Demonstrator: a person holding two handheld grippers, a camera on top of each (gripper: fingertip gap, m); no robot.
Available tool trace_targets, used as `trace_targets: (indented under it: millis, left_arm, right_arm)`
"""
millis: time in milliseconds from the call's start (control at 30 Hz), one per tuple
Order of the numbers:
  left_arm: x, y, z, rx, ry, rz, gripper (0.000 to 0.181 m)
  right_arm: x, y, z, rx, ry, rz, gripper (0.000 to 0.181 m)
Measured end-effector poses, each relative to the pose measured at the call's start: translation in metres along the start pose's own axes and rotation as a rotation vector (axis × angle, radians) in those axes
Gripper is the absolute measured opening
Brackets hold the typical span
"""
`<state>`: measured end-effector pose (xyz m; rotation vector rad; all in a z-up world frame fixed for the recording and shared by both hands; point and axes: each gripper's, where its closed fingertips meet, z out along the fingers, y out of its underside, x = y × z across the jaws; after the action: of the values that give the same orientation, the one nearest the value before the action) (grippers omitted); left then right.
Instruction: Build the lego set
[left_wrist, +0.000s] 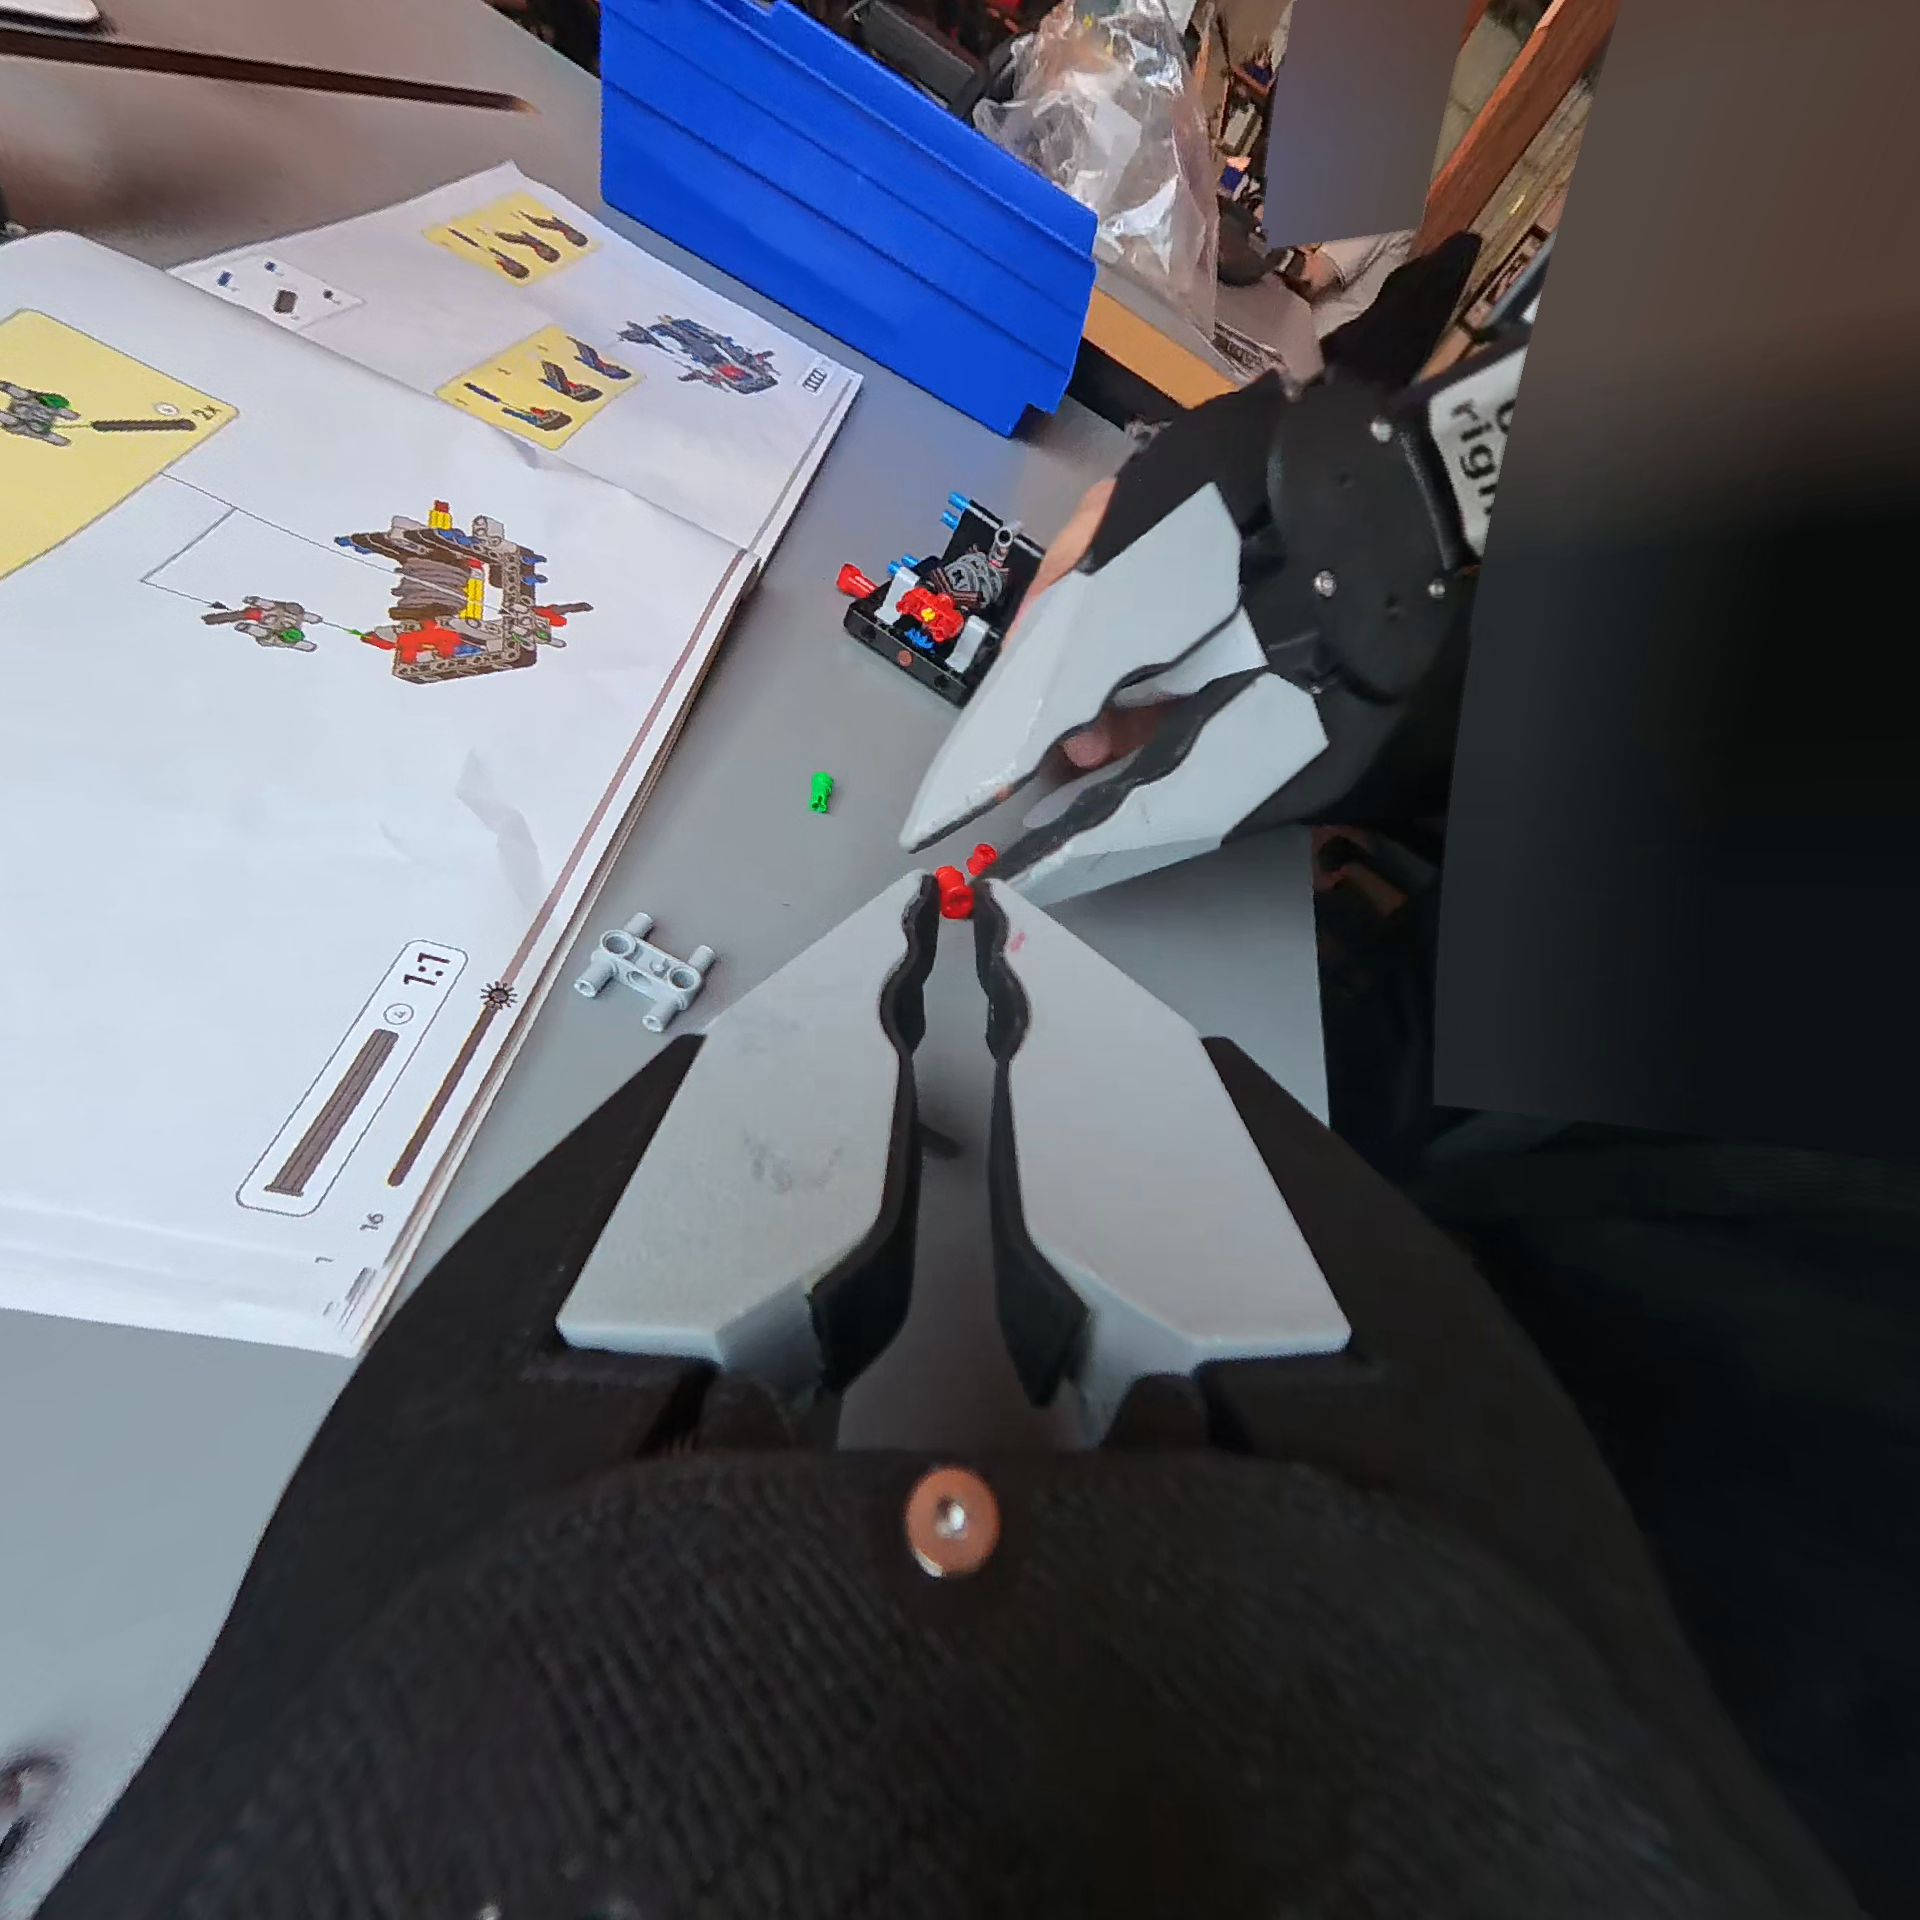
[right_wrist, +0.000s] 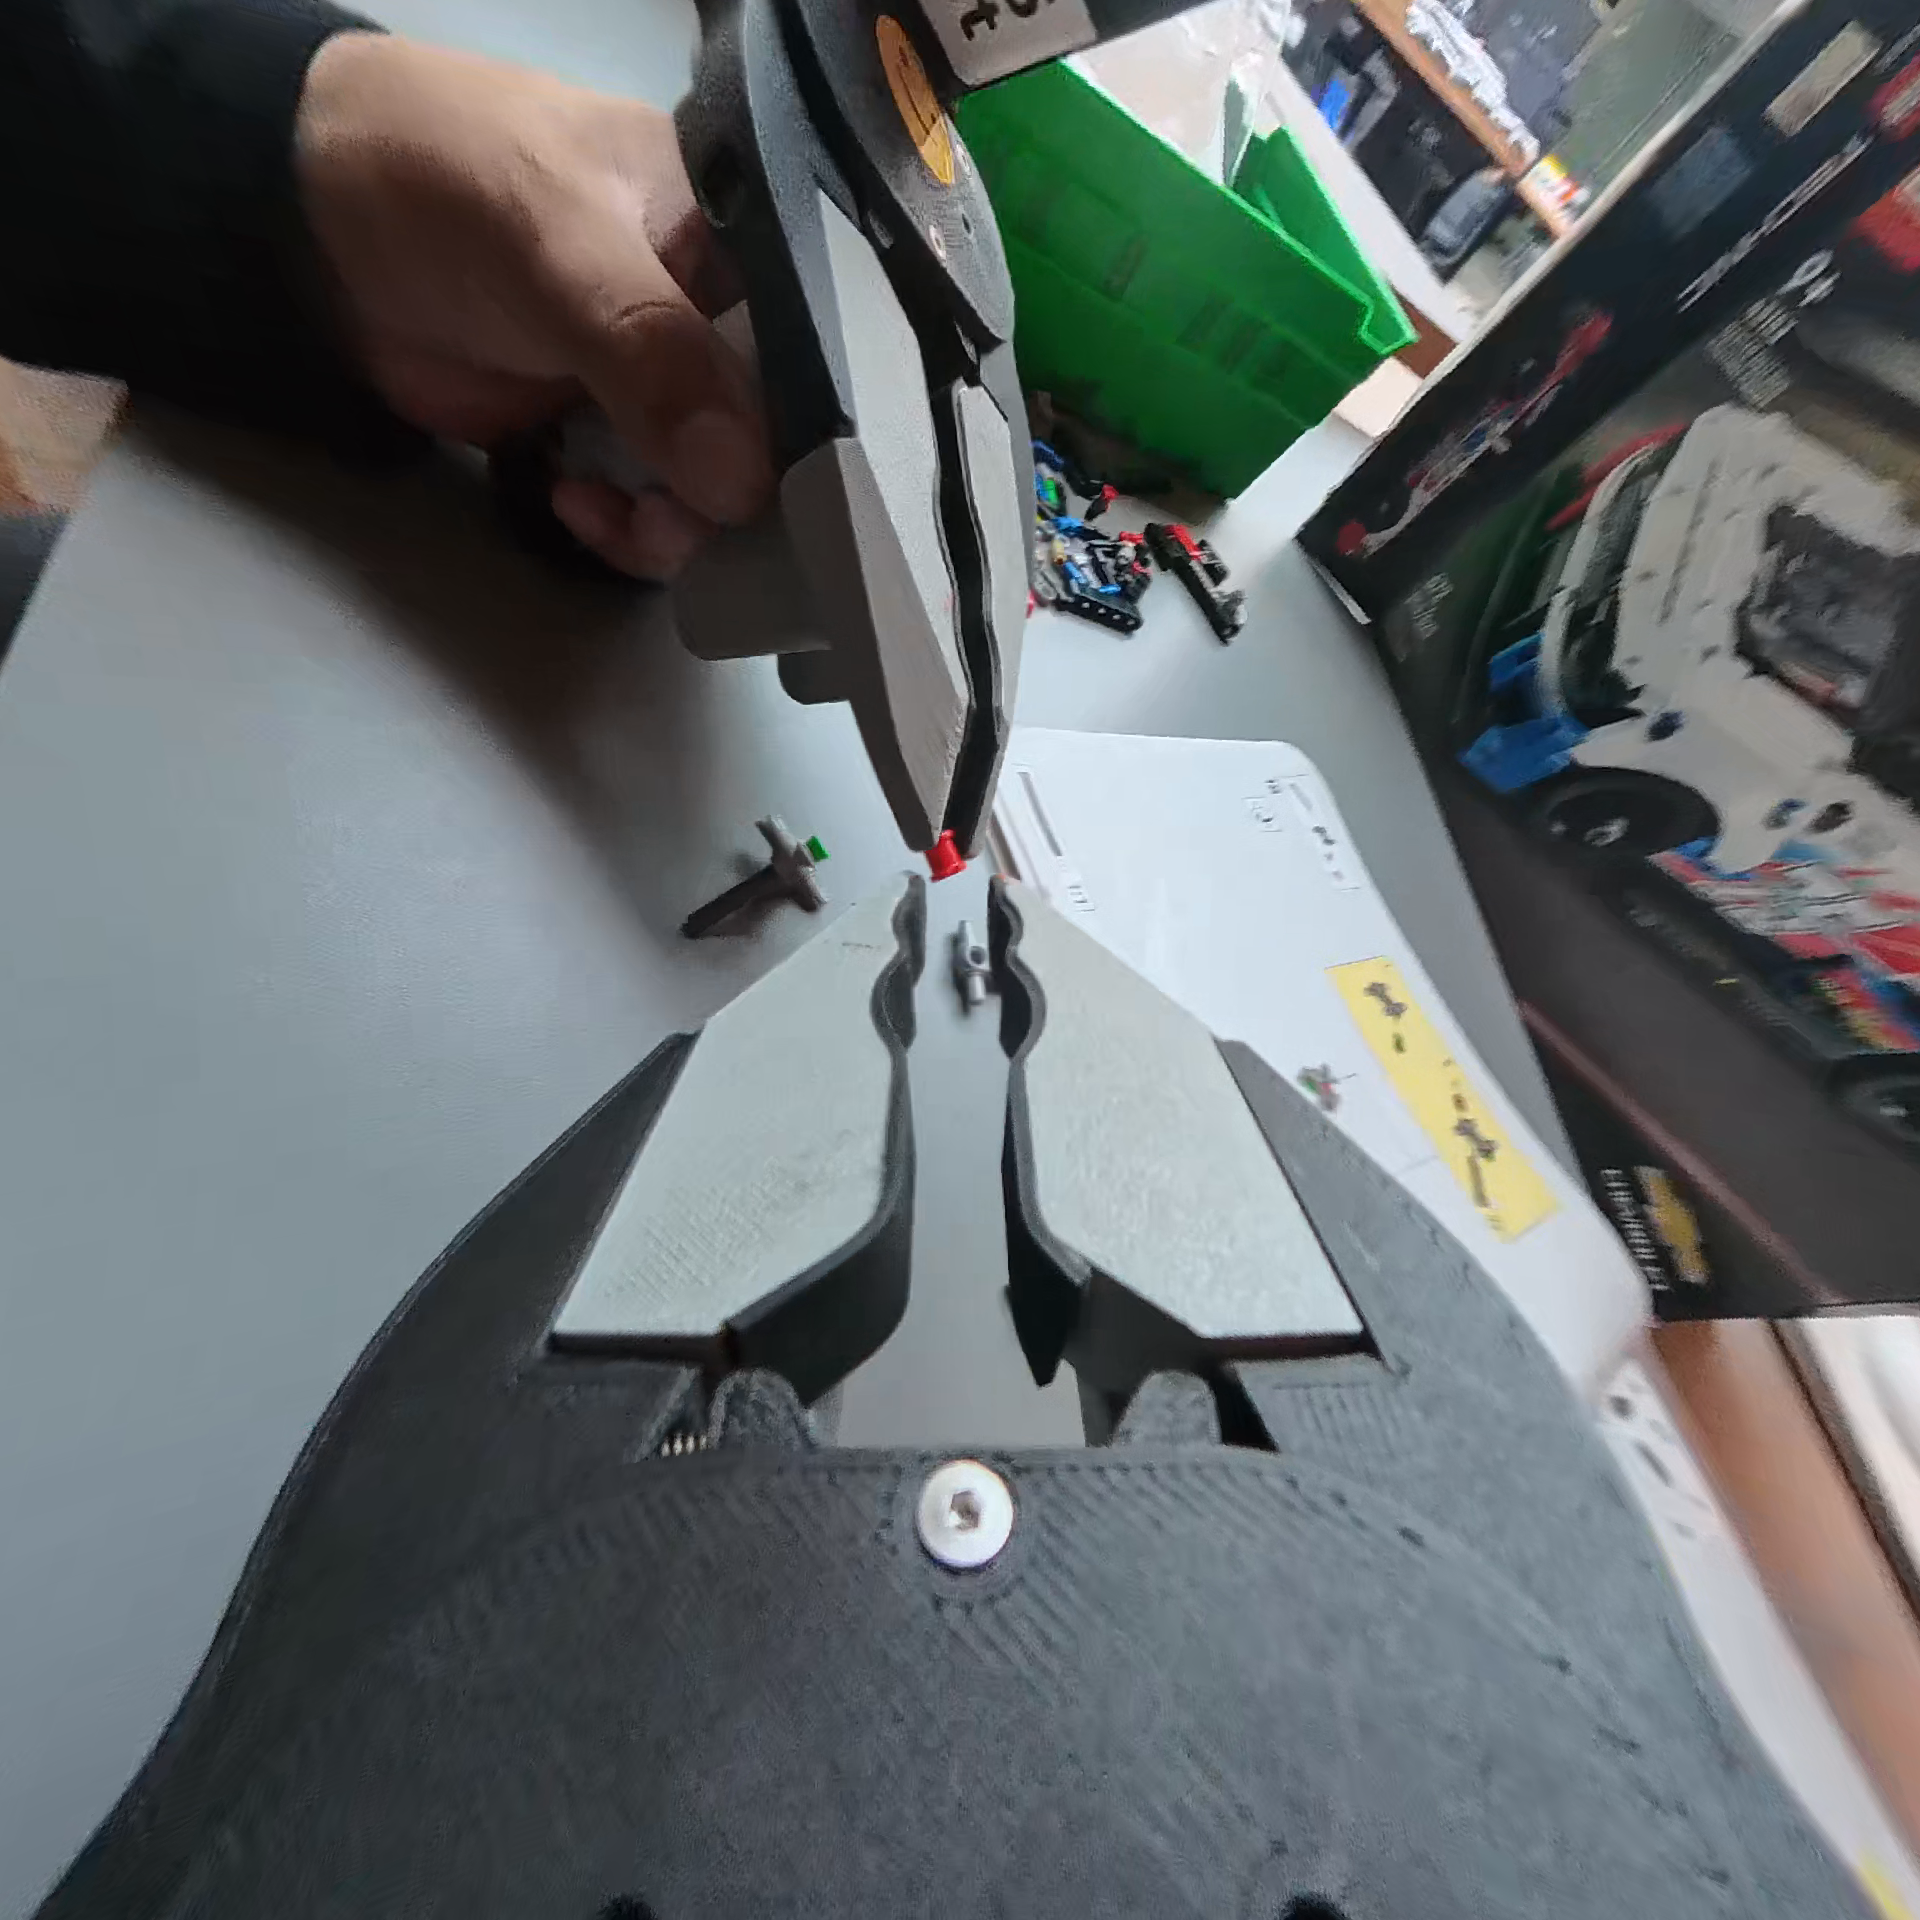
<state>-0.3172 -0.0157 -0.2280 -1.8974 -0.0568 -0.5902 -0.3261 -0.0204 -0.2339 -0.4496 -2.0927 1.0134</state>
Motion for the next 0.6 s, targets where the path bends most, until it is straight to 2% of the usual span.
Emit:
trace_targets:
  millis: [200,500,600]
  left_arm:
    - [0.0040,0.0029,0.0002,-0.012,0.015,0.002,0.004]
    - [0.0029,0.0018,0.0010,-0.001,0.025,-0.039,0.004]
    - [0.0005,0.0020,0.0013,-0.001,0.021,-0.063,0.004]
  right_arm:
    - [-0.0049,-0.0006,0.0013,-0.039,0.072,-0.173,0.004]
    - [-0.0031,-0.0024,0.0015,-0.043,0.113,-0.227,0.004]
    - [-0.0024,-0.0010,0.0030,-0.041,0.096,-0.184,0.004]
